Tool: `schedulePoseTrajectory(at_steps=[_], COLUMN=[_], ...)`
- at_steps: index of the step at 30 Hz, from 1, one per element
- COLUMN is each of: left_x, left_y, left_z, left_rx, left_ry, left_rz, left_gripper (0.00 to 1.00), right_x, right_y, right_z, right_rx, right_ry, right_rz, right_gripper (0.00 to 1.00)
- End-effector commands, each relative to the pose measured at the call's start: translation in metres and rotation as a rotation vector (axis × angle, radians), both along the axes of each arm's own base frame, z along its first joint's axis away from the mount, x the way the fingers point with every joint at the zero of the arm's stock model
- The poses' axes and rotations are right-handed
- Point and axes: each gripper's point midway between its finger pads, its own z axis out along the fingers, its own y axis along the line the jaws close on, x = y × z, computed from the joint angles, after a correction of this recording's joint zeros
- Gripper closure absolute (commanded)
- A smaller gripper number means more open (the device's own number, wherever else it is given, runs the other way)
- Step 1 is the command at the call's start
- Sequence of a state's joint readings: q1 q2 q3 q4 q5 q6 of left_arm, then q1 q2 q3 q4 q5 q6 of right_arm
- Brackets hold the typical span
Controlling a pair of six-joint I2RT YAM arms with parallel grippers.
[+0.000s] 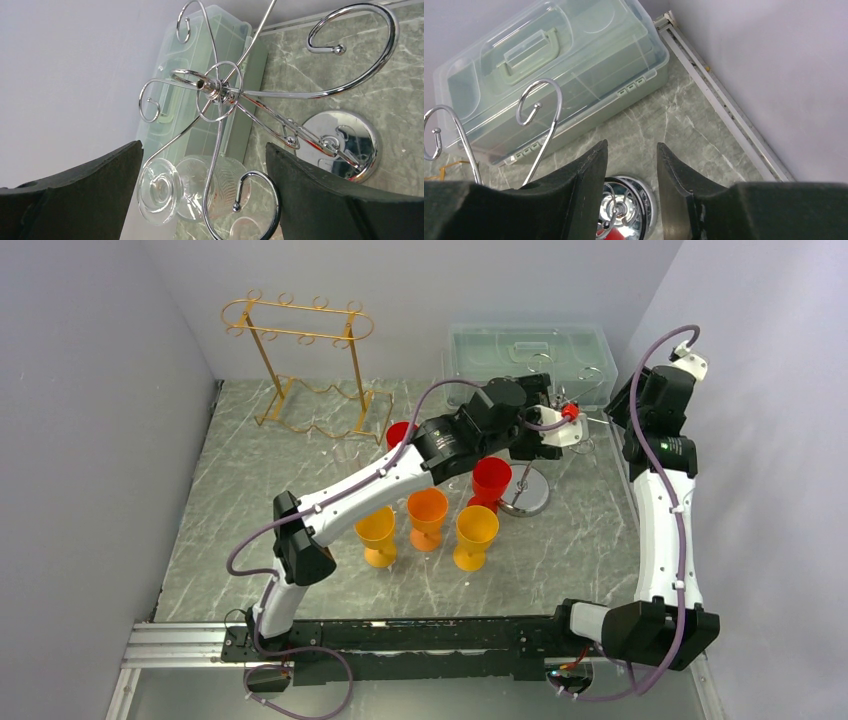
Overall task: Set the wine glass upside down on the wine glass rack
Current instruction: Adjust the wine rack at the center of the board.
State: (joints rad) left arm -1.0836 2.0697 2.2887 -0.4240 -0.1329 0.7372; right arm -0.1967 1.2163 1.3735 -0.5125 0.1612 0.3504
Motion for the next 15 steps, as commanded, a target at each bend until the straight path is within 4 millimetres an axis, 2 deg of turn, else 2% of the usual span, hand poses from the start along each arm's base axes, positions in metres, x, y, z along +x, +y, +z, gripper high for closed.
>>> schedulePoseTrajectory(at_steps=[1,6,9,12,15], left_x=[-0.012,-0.022,-0.034,-0.051,-0.077], left_y=[0.023,0.026,0.032,0.041,0.056], left_z=[0.064,0.052,0.060,0.065,0.071], left_rx=[-0.156,-0.120,-0.117,-0.111,-0.099], left_ry=[-0.035,0.034,0.080,0.149,0.217], left_rz=[0.013,-0.012,-0.045,-0.084,-0.158], left_gripper=[0.02,0.01,0.00,0.01,0.01], right_x=[-0.011,-0.004,-0.001,-0.004,-0.015], right_y=[-0.010,0.002,0.008,0.009,0.010], right_z=[0.001,0.024,0.039,0.059,0.085], right_rx=[-0.028,0.007,0.017,0.012,0.009], right_ry=[0.007,-0.045,-0.068,-0.093,-0.144], right_rz=[-0.043,0.013,0.045,0.046,0.037], right_gripper=[0.57,0.48,0.41,0.38,0.34])
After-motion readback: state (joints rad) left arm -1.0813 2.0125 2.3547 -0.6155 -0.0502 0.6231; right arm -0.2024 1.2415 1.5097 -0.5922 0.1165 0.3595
